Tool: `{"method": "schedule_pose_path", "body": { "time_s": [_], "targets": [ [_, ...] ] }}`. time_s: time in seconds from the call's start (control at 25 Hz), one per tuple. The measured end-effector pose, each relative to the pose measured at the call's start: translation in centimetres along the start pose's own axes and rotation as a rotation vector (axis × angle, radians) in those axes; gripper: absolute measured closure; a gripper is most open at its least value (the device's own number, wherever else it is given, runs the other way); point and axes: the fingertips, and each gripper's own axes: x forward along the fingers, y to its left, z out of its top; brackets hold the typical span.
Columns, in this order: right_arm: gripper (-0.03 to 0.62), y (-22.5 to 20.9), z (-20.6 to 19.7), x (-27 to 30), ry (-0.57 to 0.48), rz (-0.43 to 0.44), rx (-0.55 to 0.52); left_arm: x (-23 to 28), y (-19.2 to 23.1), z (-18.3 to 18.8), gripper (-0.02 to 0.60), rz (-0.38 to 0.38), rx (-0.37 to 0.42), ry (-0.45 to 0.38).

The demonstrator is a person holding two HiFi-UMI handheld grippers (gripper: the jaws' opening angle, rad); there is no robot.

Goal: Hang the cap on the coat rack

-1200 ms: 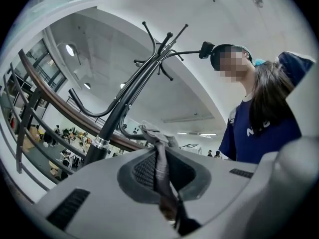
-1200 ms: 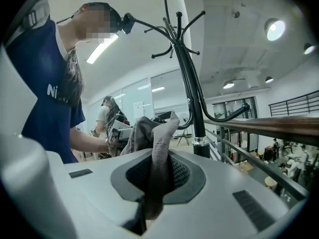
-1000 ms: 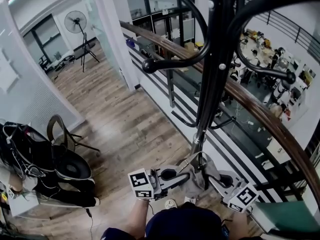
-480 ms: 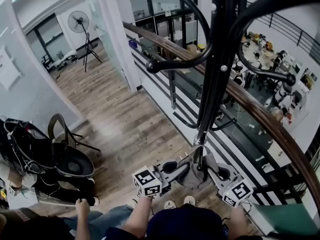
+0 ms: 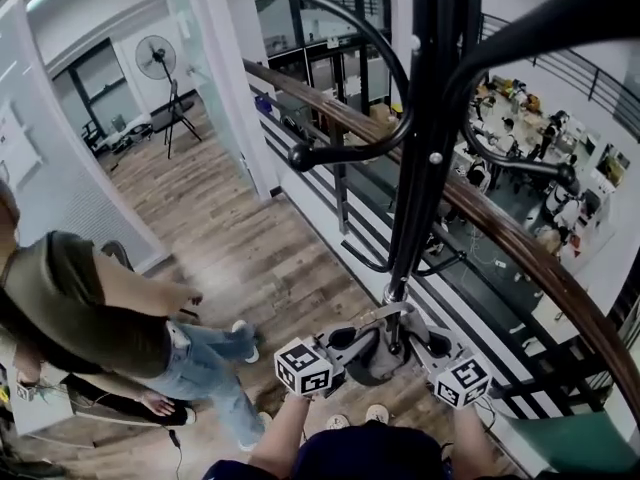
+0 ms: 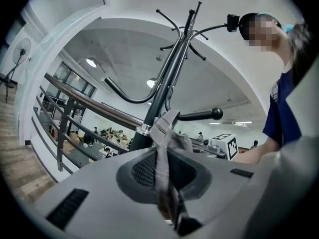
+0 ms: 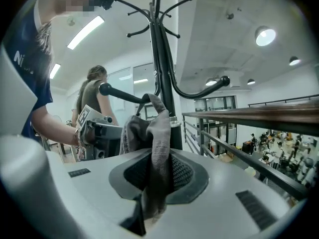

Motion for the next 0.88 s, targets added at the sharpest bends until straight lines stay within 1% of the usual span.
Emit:
{"method": "schedule_pose_path", "body": {
  "time_s": [0.12, 0.2, 0.28, 0.32, 0.44, 0.48, 0.52, 0.6, 0.64, 0.68, 0.72, 0.8, 0.88],
  "targets": [
    [0.528, 0.0, -1.3, 0.5, 0.032, -0.009, 0.016, 0.1, 0.3, -1.4, 0.551, 0.004, -0.01, 0.046],
    [0.525, 0.2, -2.2, 0.7, 0.051, -0.009, 0.038, 0.1, 0.1, -2.1, 0.551, -0.002, -0.02, 0.058],
    [0.518, 0.4, -3.1, 1.1, 0.076, -0.002, 0.078, 0.2, 0.1, -2.6, 0.545, -0.004, -0.033, 0.058],
    [0.503, 0.4, -3.5, 1.3, 0.086, 0.0, 0.097, 0.3, 0.2, -2.7, 0.545, -0.003, -0.038, 0.055],
    [0.477, -0.3, -3.8, 1.4, 0.078, -0.022, 0.137, 0.5, 0.6, -2.7, 0.537, 0.005, -0.053, 0.039],
    [0.442, -0.5, -3.7, 1.3, 0.063, -0.032, 0.154, 0.4, 0.9, -2.6, 0.517, 0.016, -0.058, 0.035],
    [0.395, -0.8, -3.5, 1.1, 0.041, -0.038, 0.176, 0.3, 1.1, -2.7, 0.479, 0.035, -0.061, 0.033],
    [0.32, -1.3, -2.8, 0.3, -0.017, -0.044, 0.231, -0.1, 1.6, -2.7, 0.391, 0.079, -0.064, 0.03],
    [0.289, -1.7, -2.3, -0.3, -0.05, -0.052, 0.254, -0.3, 1.8, -2.7, 0.337, 0.09, -0.072, 0.025],
    [0.259, -2.0, -1.8, -0.9, -0.082, -0.066, 0.271, -0.4, 1.7, -2.6, 0.27, 0.089, -0.085, 0.019],
    [0.233, -2.3, -1.3, -1.5, -0.109, -0.082, 0.279, -0.5, 1.6, -2.4, 0.23, 0.082, -0.094, 0.016],
    [0.19, -2.8, -0.4, -2.6, -0.139, -0.114, 0.266, -0.7, 1.2, -1.8, 0.192, 0.064, -0.084, 0.016],
    [0.167, -3.1, 0.5, -3.4, -0.147, -0.151, 0.223, -1.0, 0.7, -1.0, 0.189, 0.06, -0.042, 0.02]
  ]
}}
